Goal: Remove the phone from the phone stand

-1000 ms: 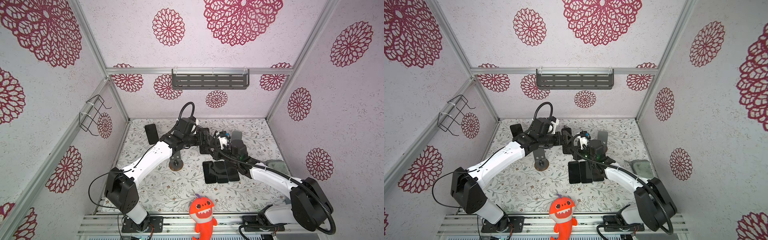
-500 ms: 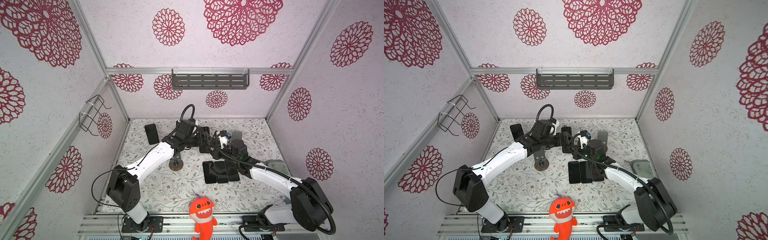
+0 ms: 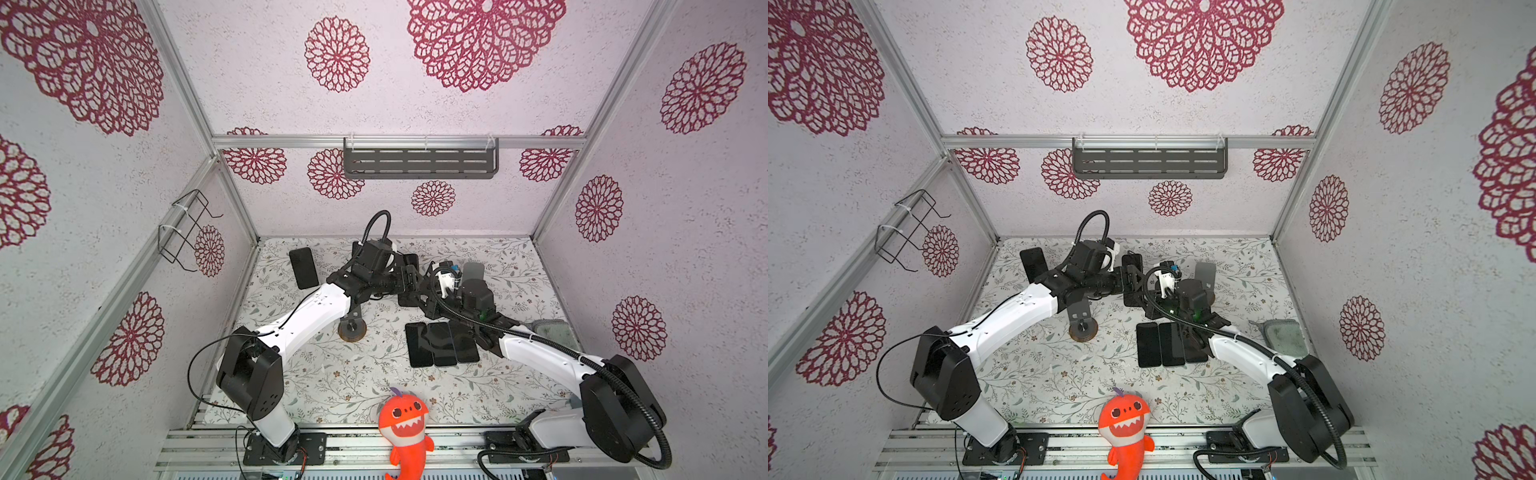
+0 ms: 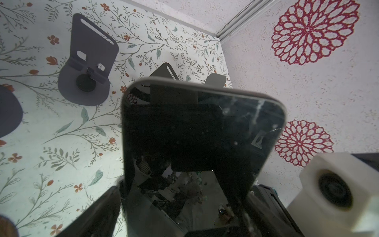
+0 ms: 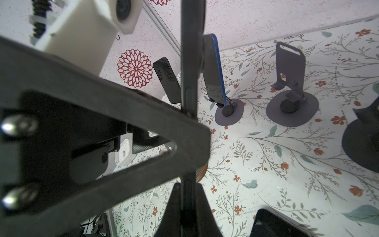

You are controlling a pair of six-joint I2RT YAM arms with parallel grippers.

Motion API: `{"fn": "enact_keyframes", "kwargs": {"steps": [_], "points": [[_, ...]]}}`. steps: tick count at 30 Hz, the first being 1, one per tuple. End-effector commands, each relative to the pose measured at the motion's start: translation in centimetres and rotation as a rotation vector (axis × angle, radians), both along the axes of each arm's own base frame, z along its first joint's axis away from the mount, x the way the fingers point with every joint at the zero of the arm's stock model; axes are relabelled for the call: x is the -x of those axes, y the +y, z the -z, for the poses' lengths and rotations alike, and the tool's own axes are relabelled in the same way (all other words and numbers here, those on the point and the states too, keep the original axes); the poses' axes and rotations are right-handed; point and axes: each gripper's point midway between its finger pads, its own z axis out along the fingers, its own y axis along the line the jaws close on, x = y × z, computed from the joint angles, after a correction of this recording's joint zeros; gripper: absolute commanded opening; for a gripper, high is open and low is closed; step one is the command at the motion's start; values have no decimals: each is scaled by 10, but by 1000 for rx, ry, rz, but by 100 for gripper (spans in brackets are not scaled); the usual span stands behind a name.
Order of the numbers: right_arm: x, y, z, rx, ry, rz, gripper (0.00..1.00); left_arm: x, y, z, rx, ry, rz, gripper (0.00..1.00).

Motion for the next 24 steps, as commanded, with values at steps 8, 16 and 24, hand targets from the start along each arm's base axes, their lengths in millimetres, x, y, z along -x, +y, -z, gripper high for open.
{"fn": "enact_keyframes", "kwargs": {"steps": [8, 16, 24], "points": [[-3, 12, -56, -101, -134, -30, 0, -6, -2, 2, -1, -11, -19, 75], [-2, 14, -53, -105, -112, -36, 0, -6, 1, 1, -11, -13, -34, 70], [0, 2, -30, 15, -11, 13, 43, -1, 24, 18, -105, 56, -121, 68]]}}
